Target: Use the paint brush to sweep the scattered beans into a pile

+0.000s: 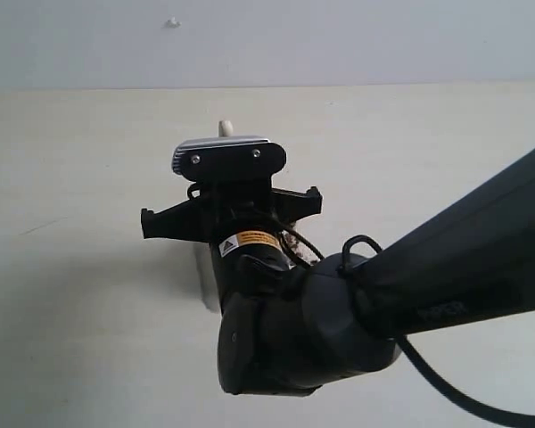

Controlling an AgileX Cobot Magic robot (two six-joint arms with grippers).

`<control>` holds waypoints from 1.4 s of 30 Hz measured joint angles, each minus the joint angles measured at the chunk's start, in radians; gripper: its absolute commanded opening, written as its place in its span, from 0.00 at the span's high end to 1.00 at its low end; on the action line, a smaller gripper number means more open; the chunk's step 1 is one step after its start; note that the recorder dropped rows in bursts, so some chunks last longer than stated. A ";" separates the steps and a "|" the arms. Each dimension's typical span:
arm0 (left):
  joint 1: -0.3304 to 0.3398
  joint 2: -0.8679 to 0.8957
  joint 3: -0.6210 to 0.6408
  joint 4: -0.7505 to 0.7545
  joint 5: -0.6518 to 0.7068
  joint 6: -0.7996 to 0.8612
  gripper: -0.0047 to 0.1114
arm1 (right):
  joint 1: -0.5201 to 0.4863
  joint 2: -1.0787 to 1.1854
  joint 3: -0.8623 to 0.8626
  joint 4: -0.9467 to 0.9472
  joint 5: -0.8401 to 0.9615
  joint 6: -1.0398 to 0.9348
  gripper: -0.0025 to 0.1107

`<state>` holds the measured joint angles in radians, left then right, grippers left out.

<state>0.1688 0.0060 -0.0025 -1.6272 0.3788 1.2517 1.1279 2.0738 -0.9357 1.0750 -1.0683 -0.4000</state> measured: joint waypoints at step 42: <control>0.000 0.000 0.000 0.000 0.000 0.000 0.96 | -0.108 -0.237 0.105 -0.088 -0.045 -0.383 0.98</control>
<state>0.1688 0.0060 -0.0025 -1.6272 0.3788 1.2517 1.0204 1.8366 -0.8311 0.9875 -1.1130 -0.7825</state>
